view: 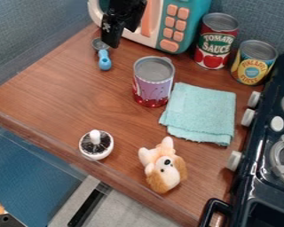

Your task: Moved a blue spoon from the top left of the table to the bottom left of the table

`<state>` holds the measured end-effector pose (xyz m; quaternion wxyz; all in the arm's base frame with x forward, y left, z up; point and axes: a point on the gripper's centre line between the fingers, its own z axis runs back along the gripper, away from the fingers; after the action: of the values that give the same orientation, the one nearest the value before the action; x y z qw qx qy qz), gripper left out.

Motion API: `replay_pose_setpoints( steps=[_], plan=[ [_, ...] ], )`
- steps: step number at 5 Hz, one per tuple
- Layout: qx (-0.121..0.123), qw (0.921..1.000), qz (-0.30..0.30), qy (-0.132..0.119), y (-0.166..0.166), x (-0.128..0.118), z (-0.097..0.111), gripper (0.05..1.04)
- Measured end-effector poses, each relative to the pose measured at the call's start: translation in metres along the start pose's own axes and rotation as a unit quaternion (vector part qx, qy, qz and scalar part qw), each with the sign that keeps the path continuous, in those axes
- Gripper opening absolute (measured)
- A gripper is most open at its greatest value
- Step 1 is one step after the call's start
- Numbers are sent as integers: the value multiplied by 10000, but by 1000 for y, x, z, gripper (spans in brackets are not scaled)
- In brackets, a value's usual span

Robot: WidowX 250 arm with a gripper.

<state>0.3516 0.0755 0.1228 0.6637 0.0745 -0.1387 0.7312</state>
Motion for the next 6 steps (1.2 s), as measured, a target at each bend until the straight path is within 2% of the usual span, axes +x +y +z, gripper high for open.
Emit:
replay_pose_setpoints(
  steps=[1, 3, 4, 5, 6],
  plan=[
    [170, 9998, -79, 16, 2, -4, -12, 1000],
    [252, 9964, -810, 92, 5, 20, -17, 999],
    [261, 9883, -1487, 213, -1, 31, -24, 999],
    [278, 9703, -2387, 265, -10, 33, -37, 999],
    [248, 9463, -3202, 364, -14, 30, -53, 999]
  ],
)
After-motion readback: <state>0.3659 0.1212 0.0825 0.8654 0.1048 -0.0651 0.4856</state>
